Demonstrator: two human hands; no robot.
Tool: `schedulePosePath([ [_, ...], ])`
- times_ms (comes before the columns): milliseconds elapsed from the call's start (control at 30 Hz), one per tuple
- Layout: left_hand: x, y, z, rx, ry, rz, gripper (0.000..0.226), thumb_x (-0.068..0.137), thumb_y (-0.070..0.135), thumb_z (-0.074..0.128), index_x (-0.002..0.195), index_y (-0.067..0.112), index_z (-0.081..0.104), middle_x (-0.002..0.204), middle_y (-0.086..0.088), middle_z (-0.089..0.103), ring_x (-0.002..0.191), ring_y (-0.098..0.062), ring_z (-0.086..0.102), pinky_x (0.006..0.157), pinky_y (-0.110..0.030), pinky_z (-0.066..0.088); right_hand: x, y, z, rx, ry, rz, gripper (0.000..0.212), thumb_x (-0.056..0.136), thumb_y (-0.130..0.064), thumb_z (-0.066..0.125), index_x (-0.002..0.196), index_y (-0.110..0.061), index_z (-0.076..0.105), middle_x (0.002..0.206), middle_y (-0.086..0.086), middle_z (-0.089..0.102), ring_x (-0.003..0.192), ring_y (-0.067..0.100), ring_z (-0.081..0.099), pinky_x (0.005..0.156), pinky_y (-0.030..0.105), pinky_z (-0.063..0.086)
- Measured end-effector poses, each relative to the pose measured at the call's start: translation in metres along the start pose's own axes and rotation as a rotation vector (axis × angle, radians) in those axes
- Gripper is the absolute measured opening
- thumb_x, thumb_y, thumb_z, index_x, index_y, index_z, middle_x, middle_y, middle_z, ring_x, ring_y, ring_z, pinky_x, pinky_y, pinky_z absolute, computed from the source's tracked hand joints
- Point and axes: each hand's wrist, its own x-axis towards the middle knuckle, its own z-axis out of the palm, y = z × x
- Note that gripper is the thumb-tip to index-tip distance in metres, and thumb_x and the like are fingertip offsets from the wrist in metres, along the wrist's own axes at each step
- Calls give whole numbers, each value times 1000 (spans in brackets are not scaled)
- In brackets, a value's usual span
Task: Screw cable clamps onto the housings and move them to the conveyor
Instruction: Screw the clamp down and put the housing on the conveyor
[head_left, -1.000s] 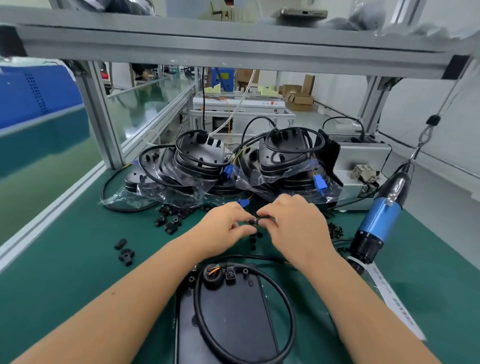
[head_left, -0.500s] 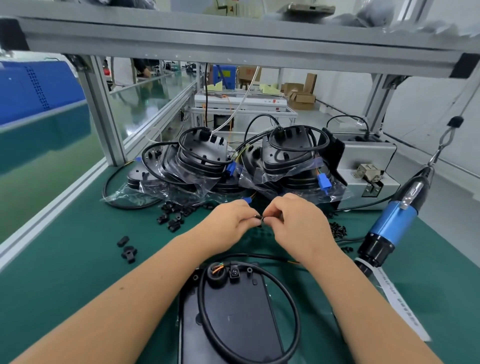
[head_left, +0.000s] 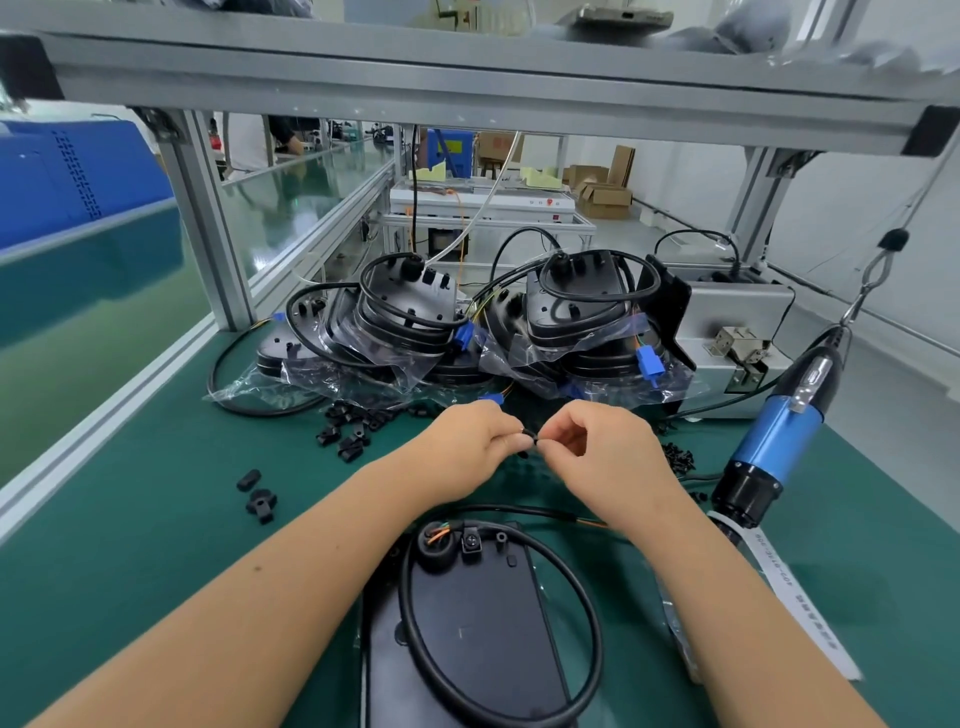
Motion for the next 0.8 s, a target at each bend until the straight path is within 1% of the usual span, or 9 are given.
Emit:
schedulePosePath([
  [133, -3, 1, 0, 2, -26, -47, 32, 100, 28, 48, 108, 3, 66, 101, -16, 60, 94, -27, 56, 85, -27, 40, -11, -9, -9, 173, -11, 60, 11, 83, -16, 68, 74, -22, 68, 66, -10, 66, 62, 0, 60, 64, 17, 48],
  [200, -12, -1, -7, -37, -64, -92, 47, 98, 33, 52, 143, 21, 46, 131, -9, 55, 108, -20, 56, 96, -23, 38, -22, -17, -18, 422, -39, 126, 12, 84, -11, 67, 75, -17, 70, 65, -3, 69, 60, 0, 63, 57, 14, 50],
  [267, -31, -7, -20, -105, -32, -129, 62, 96, 34, 55, 151, 27, 27, 142, 1, 49, 114, -12, 55, 103, -27, 38, -36, -26, -29, 566, -99, 162, 11, 84, -10, 67, 76, -16, 71, 69, -1, 71, 63, 4, 67, 56, 15, 51],
  [333, -60, -14, -33, -141, 113, -71, 46, 96, 26, 55, 141, 31, 46, 129, 11, 58, 107, -4, 57, 100, -25, 41, -51, -37, -36, 589, -168, 150, 11, 83, -11, 67, 74, -16, 71, 69, 1, 71, 61, 6, 66, 55, 16, 50],
  [400, -100, -15, -41, -212, 238, 49, 31, 93, 20, 56, 111, 42, 67, 111, 20, 63, 98, -1, 59, 84, -17, 44, -64, -51, -37, 558, -243, 123, 14, 82, -12, 67, 71, -18, 71, 64, 0, 69, 53, 6, 61, 52, 15, 49],
  [467, -137, -12, -40, -210, 232, 113, 33, 84, 17, 54, 96, 43, 72, 110, 22, 60, 102, -6, 57, 80, -15, 41, -74, -66, -34, 493, -310, 96, 14, 82, -16, 66, 69, -21, 69, 60, -5, 66, 49, 5, 57, 50, 13, 47],
  [600, -179, -16, -26, -74, 107, 178, 42, 77, 26, 45, 108, 46, 66, 130, 27, 41, 125, -3, 42, 102, -22, 37, -84, -85, -20, 388, -430, 78, 15, 85, -19, 64, 71, -21, 67, 58, -13, 62, 46, 0, 52, 47, 13, 44],
  [733, -190, -22, -22, -212, 181, 120, 41, 81, 17, 49, 104, 46, 65, 133, 27, 42, 131, 0, 40, 98, -28, 45, -88, -94, -3, 151, -421, -14, 14, 85, -26, 65, 71, -25, 67, 64, -15, 63, 55, 0, 52, 53, 14, 42],
  [800, -192, -24, -18, -221, 187, 115, 42, 82, 11, 48, 102, 44, 65, 133, 26, 42, 132, 1, 39, 100, -23, 42, -88, -97, 1, 62, -425, -39, 12, 84, -29, 64, 73, -27, 65, 70, -15, 65, 58, 0, 52, 57, 16, 42],
])
